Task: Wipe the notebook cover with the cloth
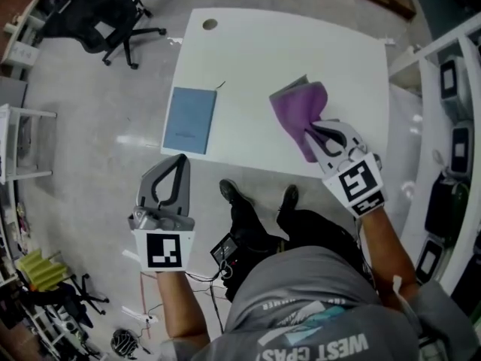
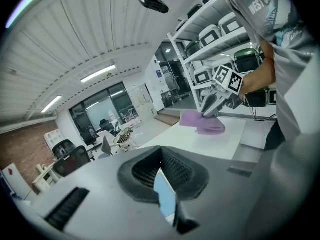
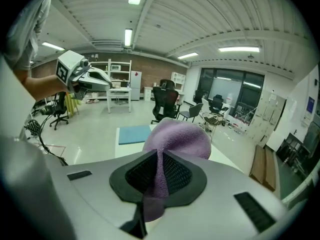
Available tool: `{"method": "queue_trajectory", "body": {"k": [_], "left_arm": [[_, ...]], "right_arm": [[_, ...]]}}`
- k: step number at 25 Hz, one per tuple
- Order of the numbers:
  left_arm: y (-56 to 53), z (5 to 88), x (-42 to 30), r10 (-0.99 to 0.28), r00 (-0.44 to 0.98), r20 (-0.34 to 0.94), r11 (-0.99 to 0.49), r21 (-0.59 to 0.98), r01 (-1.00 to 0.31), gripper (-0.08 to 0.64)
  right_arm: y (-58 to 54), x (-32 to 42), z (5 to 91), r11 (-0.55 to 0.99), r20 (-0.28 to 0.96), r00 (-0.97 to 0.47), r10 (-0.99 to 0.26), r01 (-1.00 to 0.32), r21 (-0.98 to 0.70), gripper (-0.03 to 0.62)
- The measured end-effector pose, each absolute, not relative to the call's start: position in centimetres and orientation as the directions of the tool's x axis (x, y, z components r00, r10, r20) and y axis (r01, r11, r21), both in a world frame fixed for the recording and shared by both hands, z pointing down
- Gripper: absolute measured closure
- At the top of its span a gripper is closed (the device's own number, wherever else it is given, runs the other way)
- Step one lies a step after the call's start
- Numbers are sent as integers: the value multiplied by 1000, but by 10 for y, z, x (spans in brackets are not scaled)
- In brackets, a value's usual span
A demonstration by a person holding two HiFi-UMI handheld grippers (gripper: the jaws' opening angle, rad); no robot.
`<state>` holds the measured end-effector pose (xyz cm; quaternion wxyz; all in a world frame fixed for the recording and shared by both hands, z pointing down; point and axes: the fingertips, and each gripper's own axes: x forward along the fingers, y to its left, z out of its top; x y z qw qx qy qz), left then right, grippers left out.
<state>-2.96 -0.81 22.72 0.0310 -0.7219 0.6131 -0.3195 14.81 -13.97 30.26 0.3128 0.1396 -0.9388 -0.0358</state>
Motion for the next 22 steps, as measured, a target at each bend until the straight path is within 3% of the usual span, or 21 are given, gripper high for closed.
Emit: {"method": "queue_trajectory", "body": {"k": [11, 22], "left_arm": [[21, 229, -120, -904, -25, 427, -173, -417, -892, 557], [47, 269, -175, -878, -50, 476, -152, -377, -914, 557]], "right_arm": [[-111, 35, 296, 981, 590, -785, -187, -121, 150, 537], [-71, -48, 348, 997, 635, -771, -46, 8, 82, 537]]}}
